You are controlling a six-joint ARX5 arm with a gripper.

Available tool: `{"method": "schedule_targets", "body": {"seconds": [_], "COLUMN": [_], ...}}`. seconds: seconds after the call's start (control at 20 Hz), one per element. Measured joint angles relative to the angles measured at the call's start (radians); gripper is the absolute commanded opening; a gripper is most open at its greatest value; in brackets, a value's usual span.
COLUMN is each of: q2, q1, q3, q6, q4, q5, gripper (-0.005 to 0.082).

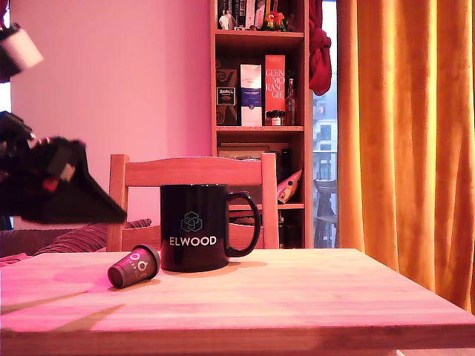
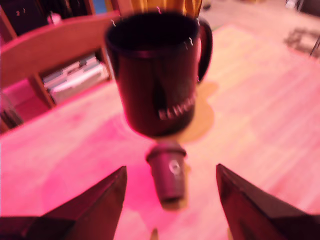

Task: Pick up the coffee capsules on the table and drop them inside the coffee cup

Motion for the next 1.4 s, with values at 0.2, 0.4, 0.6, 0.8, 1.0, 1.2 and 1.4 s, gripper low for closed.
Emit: {"method": "schedule_targets", "body": {"seconds": [0.2,0.4,0.6,0.8,1.0,1.2,1.4], "q2": [0.052,0.166,0.297,0.411,0.513,0.560,0.566], "q1": [0.022,0.023,0.023,0.023,0.024,0.024,0.025], "q3": [0.000,-0.002,-0.003,-0.002,0.044,0.093,0.095], "q6": [0.016,0.026,0.029,0.034,0.035,0.037,0.038], "q4": [0.046,0.154,0.266,0.367,0.385,0.392,0.393], "q5": [0.048,0.074,0.074,0.078,0.092,0.093,0.108], "gripper": [0.0517,0.0517,0.0517,0.0517,0.0516,0.0515,0.0515]}}
